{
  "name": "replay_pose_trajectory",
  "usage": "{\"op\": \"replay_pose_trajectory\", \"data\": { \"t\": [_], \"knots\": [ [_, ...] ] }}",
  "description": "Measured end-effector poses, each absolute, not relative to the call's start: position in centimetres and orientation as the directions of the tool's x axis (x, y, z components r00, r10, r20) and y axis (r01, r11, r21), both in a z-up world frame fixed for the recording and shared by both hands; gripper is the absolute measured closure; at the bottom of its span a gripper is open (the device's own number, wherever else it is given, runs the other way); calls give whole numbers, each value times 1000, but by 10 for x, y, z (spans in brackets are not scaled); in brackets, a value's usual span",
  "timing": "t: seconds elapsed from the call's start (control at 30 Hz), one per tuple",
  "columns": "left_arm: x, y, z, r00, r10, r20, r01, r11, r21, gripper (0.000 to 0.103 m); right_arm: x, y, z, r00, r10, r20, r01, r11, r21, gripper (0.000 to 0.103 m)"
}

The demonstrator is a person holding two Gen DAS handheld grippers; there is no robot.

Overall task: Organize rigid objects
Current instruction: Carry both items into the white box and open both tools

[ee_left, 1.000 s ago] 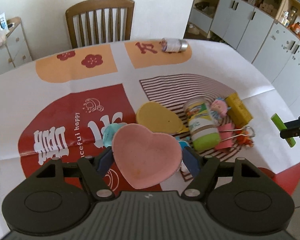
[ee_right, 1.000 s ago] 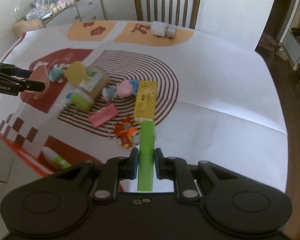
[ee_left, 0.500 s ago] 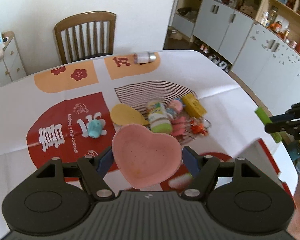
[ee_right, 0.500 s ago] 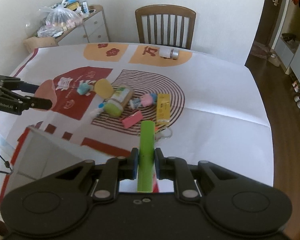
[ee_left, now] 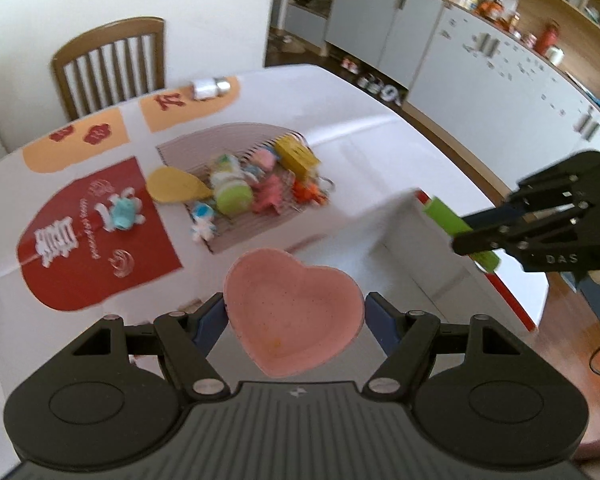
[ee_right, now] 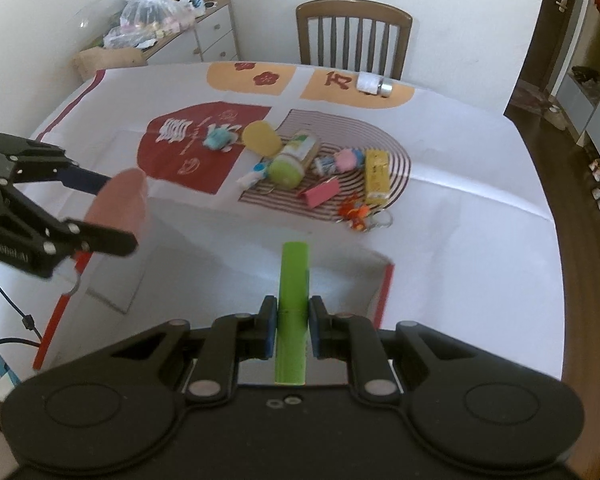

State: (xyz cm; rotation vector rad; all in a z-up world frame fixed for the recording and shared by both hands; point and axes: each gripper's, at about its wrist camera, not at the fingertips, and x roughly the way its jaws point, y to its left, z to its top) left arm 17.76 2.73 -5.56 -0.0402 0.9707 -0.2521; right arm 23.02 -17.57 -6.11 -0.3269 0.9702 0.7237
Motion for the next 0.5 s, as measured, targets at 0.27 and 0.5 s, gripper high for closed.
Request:
{"op": "replay_pose_trajectory", "data": {
  "t": [0.27,0.5],
  "knots": [
    [164,-1,-72,492,-265,-829,246,956,-160,29,205,-168,-76,332,398,-855,-698,714,62,88],
    [166,-19,-92,450,-257,-855,274,951,-142,28,192,-162,-99,292,370,-882,-705,707,62,88]
  ]
}}
